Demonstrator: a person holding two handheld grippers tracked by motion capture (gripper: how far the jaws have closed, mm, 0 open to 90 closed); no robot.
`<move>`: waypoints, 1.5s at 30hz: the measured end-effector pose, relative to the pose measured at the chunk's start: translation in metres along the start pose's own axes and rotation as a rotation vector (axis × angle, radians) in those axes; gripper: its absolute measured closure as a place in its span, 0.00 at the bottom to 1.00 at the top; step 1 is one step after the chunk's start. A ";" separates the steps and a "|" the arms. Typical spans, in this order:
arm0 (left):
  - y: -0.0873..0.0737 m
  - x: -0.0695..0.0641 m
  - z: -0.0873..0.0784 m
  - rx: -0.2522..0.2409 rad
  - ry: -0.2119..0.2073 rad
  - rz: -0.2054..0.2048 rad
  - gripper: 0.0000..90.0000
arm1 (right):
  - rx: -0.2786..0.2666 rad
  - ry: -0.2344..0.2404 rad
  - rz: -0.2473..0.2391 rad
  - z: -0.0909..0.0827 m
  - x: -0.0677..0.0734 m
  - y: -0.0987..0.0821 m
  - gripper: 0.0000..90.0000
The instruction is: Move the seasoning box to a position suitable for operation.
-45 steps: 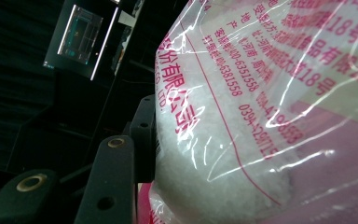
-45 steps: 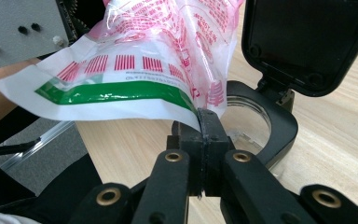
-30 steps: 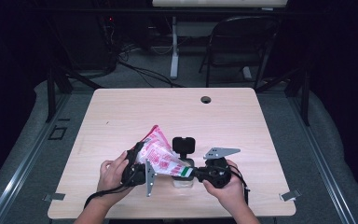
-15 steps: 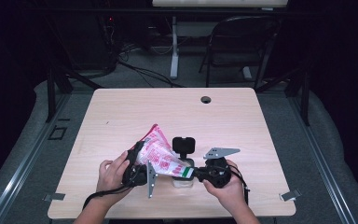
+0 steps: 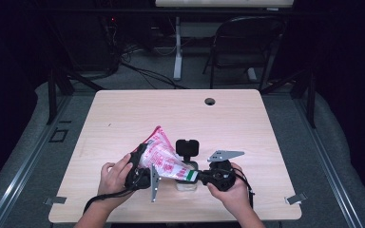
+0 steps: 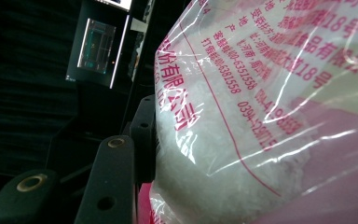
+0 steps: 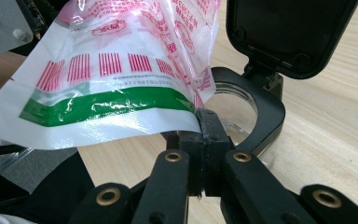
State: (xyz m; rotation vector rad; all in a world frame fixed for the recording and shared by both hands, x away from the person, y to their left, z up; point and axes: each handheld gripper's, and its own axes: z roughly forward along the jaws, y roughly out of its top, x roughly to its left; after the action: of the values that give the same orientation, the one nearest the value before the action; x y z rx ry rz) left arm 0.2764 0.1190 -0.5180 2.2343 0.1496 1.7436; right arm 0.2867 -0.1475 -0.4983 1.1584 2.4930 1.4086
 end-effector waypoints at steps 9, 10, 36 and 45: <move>0.002 0.000 -0.001 0.004 0.010 0.025 0.65 | 0.000 -0.001 0.009 0.002 -0.001 -0.002 1.00; 0.002 0.000 -0.001 0.004 0.010 0.025 0.65 | 0.000 -0.001 0.009 0.002 -0.001 -0.002 1.00; 0.005 0.001 -0.004 -0.014 0.050 0.072 0.65 | 0.010 -0.011 0.021 0.004 -0.006 -0.005 1.00; 0.007 0.002 -0.005 -0.019 0.061 0.083 0.65 | 0.011 -0.012 0.026 0.005 -0.006 -0.006 1.00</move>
State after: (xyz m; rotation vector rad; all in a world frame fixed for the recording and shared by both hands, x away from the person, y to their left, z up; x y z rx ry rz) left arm 0.2715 0.1140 -0.5128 2.2048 0.0539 1.8488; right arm 0.2898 -0.1499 -0.5075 1.2018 2.4898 1.3921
